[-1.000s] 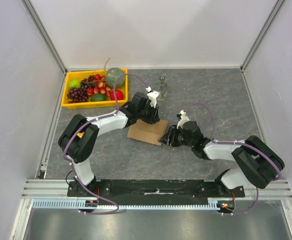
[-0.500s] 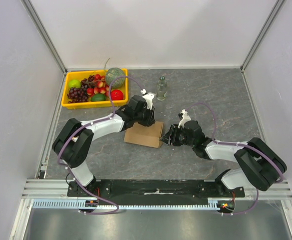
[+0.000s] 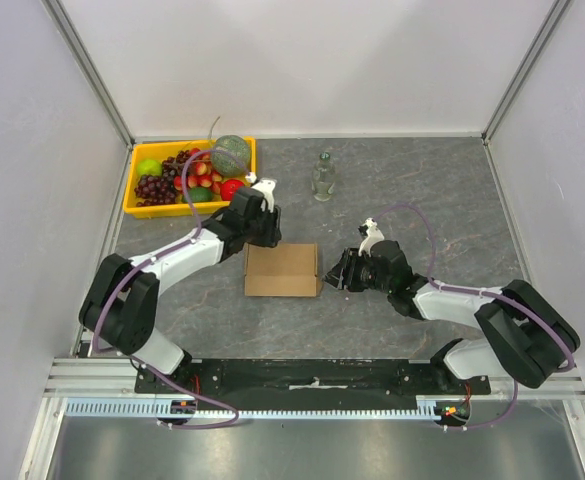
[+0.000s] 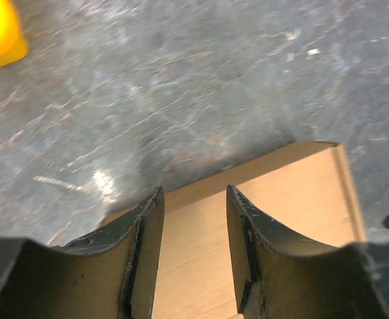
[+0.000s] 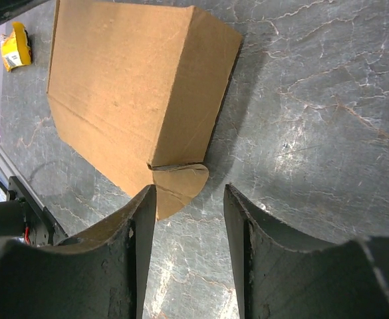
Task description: Fold the paper box
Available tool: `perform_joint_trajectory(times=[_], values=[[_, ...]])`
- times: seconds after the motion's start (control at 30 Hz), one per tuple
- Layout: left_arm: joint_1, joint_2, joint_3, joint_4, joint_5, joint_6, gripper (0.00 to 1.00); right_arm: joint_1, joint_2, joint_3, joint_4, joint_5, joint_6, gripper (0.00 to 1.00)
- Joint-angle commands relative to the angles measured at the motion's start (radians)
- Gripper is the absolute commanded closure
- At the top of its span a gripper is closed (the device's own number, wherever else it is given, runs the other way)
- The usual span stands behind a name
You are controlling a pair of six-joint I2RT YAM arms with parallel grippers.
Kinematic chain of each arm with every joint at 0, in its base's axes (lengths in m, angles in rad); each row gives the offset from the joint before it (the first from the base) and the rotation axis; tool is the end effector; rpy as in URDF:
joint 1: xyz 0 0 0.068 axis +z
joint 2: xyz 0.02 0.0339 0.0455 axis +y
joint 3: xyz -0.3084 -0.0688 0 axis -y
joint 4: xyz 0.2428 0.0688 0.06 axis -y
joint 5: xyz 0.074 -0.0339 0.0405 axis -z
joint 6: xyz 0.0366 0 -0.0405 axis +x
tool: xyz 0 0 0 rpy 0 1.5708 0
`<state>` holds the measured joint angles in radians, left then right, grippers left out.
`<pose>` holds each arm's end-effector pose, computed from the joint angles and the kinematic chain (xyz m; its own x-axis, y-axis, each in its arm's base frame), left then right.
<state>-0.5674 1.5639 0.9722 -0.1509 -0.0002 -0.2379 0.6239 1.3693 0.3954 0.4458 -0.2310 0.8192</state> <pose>0.2820 -0.1797 0.2615 -0.6808 0.1544 -0.7160 0.3878 0.9053 -0.1735 0.1891 0.1465 0.1933 -0.8120 0.2918 -0.5055 -0.1991 0.6756 0.7098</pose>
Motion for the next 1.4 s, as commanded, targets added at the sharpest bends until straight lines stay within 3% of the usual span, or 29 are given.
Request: perform_joint_trajectory(times=[0.0, 0.27, 0.9, 1.37], values=[[0.054, -0.062, -0.088, 0.037, -0.008, -0.017, 0.49, -0.006, -0.038, 0.016, -0.007, -0.001, -0.026, 0.48], [0.057, -0.061, -0.13, 0.112, 0.066, 0.0, 0.42, -0.006, -0.036, 0.02, -0.004, -0.017, -0.038, 0.44], [0.057, -0.039, -0.138, 0.131, 0.123, 0.015, 0.41, -0.004, 0.005, 0.01, 0.086, -0.162, -0.038, 0.39], [0.055, -0.038, -0.158, 0.134, 0.151, 0.011, 0.41, 0.033, 0.097, 0.043, 0.11, -0.16, -0.034, 0.44]])
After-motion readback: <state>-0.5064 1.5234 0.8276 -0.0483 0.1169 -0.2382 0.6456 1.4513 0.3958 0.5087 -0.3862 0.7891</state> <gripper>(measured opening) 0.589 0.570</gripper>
